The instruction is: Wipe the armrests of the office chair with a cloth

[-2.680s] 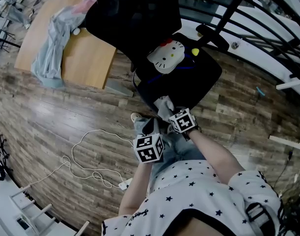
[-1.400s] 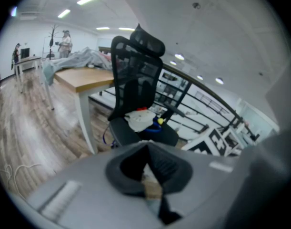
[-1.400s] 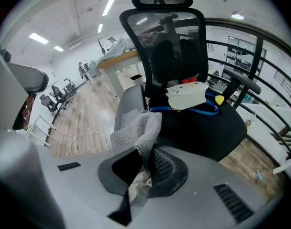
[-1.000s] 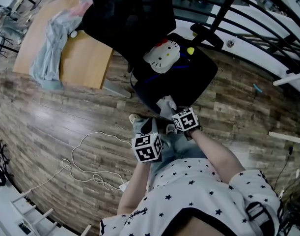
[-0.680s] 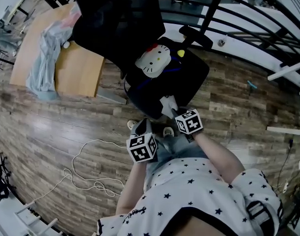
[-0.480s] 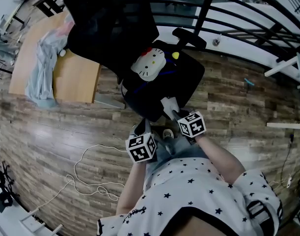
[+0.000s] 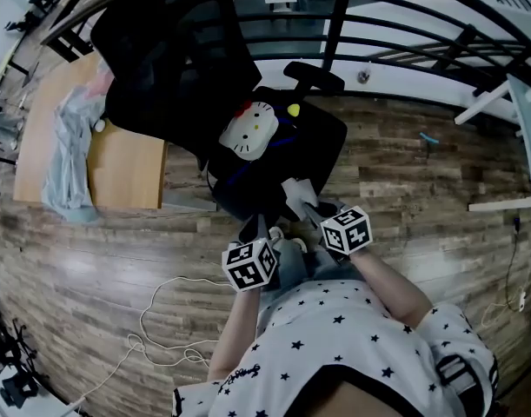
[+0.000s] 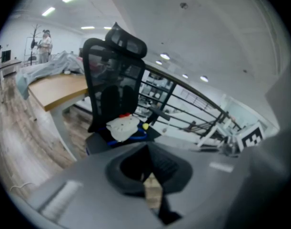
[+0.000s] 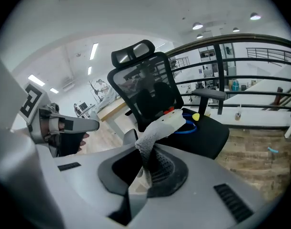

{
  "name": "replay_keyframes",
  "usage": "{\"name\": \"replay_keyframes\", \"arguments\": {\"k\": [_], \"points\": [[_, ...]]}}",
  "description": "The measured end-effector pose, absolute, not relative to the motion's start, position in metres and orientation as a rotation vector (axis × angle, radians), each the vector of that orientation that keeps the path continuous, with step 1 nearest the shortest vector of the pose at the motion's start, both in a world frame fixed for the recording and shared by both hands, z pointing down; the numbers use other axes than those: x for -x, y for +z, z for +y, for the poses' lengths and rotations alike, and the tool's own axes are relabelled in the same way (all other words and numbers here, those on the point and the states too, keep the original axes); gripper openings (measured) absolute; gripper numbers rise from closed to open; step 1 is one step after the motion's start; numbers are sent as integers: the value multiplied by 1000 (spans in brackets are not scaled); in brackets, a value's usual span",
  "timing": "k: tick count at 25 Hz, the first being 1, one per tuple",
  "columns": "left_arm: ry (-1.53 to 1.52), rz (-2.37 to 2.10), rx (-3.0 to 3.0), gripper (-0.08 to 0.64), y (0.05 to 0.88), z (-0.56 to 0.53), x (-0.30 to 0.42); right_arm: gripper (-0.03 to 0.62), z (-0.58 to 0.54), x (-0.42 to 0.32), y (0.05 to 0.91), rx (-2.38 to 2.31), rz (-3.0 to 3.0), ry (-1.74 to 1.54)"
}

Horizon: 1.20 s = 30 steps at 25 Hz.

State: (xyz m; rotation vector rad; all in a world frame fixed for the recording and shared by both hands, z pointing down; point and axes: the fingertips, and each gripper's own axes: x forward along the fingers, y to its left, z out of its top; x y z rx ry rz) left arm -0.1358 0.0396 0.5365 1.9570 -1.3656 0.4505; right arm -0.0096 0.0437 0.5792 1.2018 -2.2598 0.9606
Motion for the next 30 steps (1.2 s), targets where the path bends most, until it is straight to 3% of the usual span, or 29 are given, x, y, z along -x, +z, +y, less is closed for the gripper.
{"name": "replay_keyframes", "arguments": {"k": [30], "points": [[468,-1192,-2095,6,536,-94,167,29,-65,41,515,-1433,-2271,945]]}}
